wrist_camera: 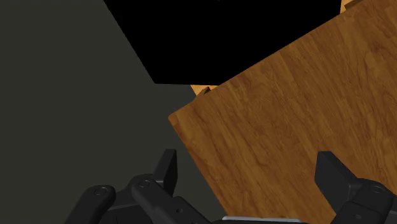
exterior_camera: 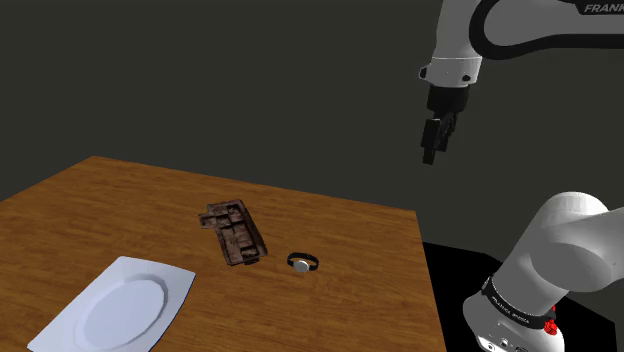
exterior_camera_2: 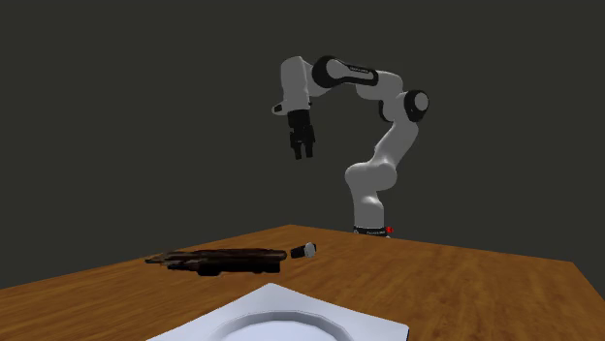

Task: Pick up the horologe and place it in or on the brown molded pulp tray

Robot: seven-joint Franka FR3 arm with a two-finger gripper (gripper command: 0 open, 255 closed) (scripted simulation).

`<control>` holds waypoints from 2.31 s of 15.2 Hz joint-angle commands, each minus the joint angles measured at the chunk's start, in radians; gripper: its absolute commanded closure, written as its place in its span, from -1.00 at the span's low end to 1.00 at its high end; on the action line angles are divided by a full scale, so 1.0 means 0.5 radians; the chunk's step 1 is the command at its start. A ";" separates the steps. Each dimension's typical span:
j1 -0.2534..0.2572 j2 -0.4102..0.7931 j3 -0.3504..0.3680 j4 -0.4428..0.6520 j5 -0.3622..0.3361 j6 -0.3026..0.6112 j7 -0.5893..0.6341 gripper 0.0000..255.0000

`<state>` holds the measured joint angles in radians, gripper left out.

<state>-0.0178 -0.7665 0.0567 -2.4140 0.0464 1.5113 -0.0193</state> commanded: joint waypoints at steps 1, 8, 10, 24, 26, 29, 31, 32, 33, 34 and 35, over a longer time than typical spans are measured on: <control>0.000 0.000 0.000 0.000 0.000 0.000 0.000 -1.00; 0.159 0.277 0.133 -0.072 0.179 0.398 -0.042 -1.00; 0.205 0.370 0.172 -0.073 0.226 0.509 -0.058 -1.00; 0.484 1.120 0.466 0.140 0.449 1.186 -0.180 -1.00; 0.519 1.235 0.508 0.199 0.459 1.264 -0.193 -1.00; 0.571 1.408 0.569 0.298 0.459 1.372 -0.207 -1.00; 0.577 1.433 0.577 0.291 0.458 1.405 -0.207 -1.00; 0.580 1.448 0.580 0.279 0.457 1.433 -0.205 -1.00; 0.583 1.464 0.584 0.267 0.457 1.461 -0.204 -1.00; 0.586 1.480 0.588 0.256 0.456 1.489 -0.202 -1.00; 0.589 1.497 0.591 0.245 0.455 1.516 -0.201 -1.00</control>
<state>0.2749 -0.0257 0.3502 -2.2830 0.2732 2.2531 -0.1198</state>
